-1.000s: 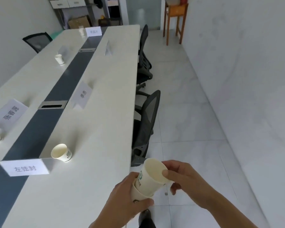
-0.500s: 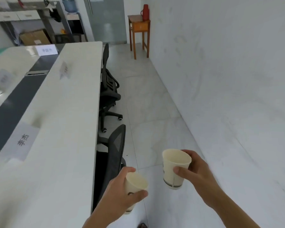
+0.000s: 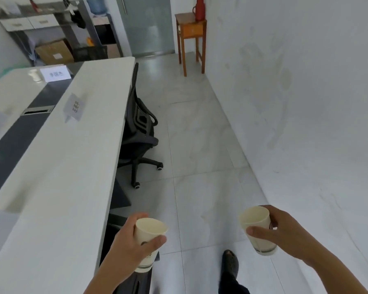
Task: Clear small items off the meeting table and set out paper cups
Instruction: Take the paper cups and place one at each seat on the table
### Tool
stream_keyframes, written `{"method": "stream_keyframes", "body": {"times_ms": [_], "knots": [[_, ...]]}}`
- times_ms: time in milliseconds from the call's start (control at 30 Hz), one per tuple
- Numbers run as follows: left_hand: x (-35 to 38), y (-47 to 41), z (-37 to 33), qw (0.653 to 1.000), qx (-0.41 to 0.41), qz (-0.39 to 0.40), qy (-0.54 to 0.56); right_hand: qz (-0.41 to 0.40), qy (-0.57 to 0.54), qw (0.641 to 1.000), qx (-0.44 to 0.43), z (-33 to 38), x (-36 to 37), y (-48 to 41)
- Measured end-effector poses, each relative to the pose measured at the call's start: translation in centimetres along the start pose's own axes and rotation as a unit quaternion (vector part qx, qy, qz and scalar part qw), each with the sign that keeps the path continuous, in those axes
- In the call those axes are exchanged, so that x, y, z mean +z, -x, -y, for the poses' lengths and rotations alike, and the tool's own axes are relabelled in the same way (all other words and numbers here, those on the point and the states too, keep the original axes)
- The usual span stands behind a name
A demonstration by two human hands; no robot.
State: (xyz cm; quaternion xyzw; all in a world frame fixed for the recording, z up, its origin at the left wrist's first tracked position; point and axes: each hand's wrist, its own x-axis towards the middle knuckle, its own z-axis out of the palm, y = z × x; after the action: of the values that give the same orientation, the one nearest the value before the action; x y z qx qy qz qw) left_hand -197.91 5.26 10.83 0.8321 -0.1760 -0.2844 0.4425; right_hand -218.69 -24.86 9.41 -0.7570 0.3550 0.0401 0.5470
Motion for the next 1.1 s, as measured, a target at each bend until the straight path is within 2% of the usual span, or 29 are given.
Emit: {"method": "stream_keyframes", "body": {"times_ms": [167,267,367,500,633,733,867,933,1100], "knots": [[0.8,-7.0,-4.8,0.999,-0.016,-0.024,-0.024,0.05,0.04,0.997,-0.048,5.7,-3.8,-11.6],[0.4,-9.6,-6.5,0.996,-0.045,-0.075,-0.023,0.1,0.085,0.988,-0.087,10.5,-4.7,-18.6],[-0.8,-10.3,-6.1,0.985,-0.097,-0.138,0.024,0.151,0.095,0.976,-0.124,14.6,-3.6,-23.9],[-3.3,-12.1,-4.1,0.959,-0.166,-0.222,0.063,0.226,0.118,0.955,-0.153,19.1,-0.4,-29.8],[-6.7,-15.8,-2.6,0.934,-0.181,-0.292,0.097,0.292,0.143,0.93,-0.17,23.8,3.0,-34.5],[-9.6,-19.4,-3.0,0.927,-0.177,-0.308,0.121,0.326,0.159,0.914,-0.182,28.2,4.7,-37.5],[-14.4,-23.5,-4.3,0.925,-0.157,-0.312,0.148,0.324,0.155,0.913,-0.193,33.4,7.6,-41.9],[-16.5,-24.2,-4.4,0.917,-0.154,-0.33,0.164,0.351,0.158,0.904,-0.188,35.1,9.8,-43.5],[-19.9,-24.0,-2.1,0.868,-0.209,-0.409,0.19,0.459,0.211,0.844,-0.178,39.3,17.5,-47.6]]}}
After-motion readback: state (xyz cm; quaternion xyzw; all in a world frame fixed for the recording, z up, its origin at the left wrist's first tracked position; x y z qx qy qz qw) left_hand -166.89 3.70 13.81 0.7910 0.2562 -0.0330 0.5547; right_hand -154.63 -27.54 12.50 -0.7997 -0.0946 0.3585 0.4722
